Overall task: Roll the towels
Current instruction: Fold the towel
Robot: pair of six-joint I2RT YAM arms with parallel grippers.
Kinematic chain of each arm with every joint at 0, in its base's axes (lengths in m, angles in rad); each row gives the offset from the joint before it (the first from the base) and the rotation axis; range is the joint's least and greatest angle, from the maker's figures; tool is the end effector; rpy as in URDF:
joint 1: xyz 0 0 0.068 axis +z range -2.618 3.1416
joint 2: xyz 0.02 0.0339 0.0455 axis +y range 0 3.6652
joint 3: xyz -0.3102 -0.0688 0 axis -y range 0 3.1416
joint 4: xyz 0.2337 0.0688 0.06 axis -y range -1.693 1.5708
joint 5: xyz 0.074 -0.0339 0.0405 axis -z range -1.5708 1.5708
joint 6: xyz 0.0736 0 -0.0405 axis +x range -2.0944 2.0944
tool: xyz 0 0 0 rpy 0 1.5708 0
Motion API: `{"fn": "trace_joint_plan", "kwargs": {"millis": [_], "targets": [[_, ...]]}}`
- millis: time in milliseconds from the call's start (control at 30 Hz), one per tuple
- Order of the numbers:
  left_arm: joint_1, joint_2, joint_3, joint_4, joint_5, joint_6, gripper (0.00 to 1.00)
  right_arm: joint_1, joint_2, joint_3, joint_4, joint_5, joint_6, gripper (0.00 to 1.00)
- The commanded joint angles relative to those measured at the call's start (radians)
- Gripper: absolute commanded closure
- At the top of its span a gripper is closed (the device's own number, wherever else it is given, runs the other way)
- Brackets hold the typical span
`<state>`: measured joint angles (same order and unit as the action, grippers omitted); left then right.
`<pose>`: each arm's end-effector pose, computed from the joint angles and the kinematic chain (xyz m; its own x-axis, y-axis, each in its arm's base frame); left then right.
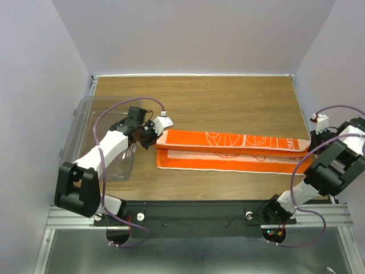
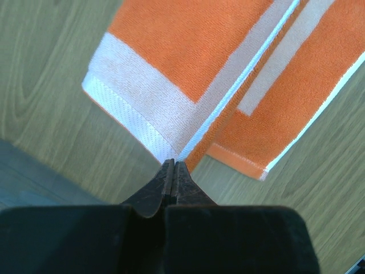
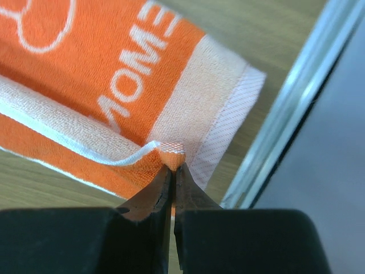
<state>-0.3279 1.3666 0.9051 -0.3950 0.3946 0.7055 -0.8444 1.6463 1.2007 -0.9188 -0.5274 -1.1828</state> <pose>0.2617 -0.1189 0.2597 -0.1972 0.6993 -0.6870 0.8717 0.4458 0.2036 0.2325 -0.2059 0.2416 -0.7805 -0.3258 -0.5335 -0.3833 0.9236 -0.0033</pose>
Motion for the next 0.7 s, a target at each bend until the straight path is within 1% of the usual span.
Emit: {"fn": "trace_joint_plan", "kwargs": {"millis": [0, 300, 500, 667], "targets": [[0.003, -0.021, 0.098, -0.031, 0.027, -0.014, 1.0, -0.022, 0.001, 0.097, 0.006, -0.039, 0.028, 0.99], [0.003, -0.057, 0.143, -0.091, 0.062, -0.015, 1.0, -0.025, -0.019, 0.129, -0.04, -0.066, 0.015, 0.99], [0.003, -0.084, 0.126, -0.125, 0.09, 0.0, 1.0, -0.03, -0.01, 0.138, -0.045, -0.066, 0.009, 1.0], [0.001, -0.08, 0.081, -0.122, 0.09, 0.011, 1.0, -0.033, 0.004, 0.12, -0.048, -0.051, -0.012, 0.99]]}}
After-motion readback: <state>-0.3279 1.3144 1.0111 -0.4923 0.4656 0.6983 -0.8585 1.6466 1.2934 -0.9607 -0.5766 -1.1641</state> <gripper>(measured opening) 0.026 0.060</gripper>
